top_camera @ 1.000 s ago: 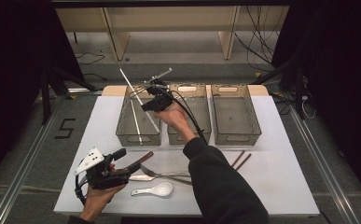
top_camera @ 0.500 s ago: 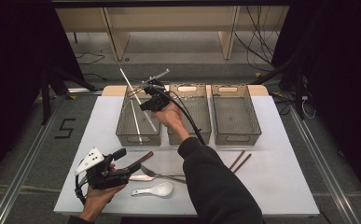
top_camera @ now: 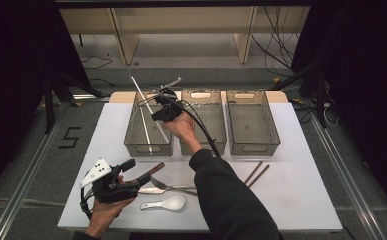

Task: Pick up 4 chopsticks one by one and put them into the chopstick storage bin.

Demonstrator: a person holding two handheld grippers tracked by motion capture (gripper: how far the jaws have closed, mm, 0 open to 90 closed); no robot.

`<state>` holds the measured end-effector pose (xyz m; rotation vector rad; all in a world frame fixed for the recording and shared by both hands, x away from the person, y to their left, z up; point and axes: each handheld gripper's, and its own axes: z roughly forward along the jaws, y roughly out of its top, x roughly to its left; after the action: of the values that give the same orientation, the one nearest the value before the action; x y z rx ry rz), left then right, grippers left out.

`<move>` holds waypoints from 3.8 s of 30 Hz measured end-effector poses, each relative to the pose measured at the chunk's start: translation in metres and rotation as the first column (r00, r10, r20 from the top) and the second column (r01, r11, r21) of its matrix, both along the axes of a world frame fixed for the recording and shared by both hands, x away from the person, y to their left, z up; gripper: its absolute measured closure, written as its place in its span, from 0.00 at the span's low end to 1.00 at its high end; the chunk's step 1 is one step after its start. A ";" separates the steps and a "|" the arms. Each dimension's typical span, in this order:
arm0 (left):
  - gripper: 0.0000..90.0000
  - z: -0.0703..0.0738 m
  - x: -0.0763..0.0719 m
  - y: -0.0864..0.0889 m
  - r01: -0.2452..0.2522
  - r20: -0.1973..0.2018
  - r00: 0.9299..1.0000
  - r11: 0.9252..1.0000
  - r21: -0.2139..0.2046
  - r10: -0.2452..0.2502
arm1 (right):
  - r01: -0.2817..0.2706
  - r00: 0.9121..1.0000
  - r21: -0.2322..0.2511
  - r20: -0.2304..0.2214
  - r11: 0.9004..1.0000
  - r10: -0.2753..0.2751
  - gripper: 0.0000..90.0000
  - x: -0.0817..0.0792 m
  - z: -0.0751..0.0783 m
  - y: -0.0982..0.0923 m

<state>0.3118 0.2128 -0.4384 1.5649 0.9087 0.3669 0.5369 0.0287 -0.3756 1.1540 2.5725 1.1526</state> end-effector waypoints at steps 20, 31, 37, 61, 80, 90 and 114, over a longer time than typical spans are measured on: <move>0.20 0.000 0.000 0.000 0.000 0.000 1.000 1.000 -0.001 0.000 | 0.062 0.996 -0.011 -0.062 0.998 -0.062 0.93 0.003 -0.019 -0.003; 0.20 0.000 0.000 0.000 0.001 -0.002 1.000 1.000 0.000 -0.001 | 0.065 0.995 -0.002 -0.073 0.998 -0.065 0.84 0.006 -0.015 -0.013; 0.20 0.000 0.000 0.000 0.000 -0.002 1.000 1.000 0.001 0.000 | 0.037 0.997 0.022 -0.061 0.999 -0.036 0.75 0.003 -0.008 -0.022; 0.20 -0.001 0.001 -0.001 -0.005 -0.008 1.000 1.000 0.005 0.005 | -0.160 0.987 -0.023 0.017 0.987 0.161 0.34 -0.049 0.027 -0.092; 0.20 -0.002 0.001 -0.001 -0.008 -0.012 1.000 1.000 0.011 0.008 | -0.198 0.978 -0.068 0.050 0.978 0.202 0.36 -0.100 0.025 -0.156; 0.20 -0.002 0.002 -0.001 -0.006 -0.012 1.000 1.000 0.019 0.006 | -0.141 0.988 -0.072 0.046 0.987 0.145 0.56 -0.119 0.007 -0.194; 0.20 -0.003 0.002 -0.002 -0.006 -0.015 1.000 1.000 0.021 0.007 | -0.201 0.979 -0.251 -0.033 0.947 0.199 0.40 -0.143 -0.028 -0.242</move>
<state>0.3134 0.2109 -0.4410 1.5858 0.9243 0.3704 0.3938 -0.2138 -0.4033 0.8595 2.7919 0.8173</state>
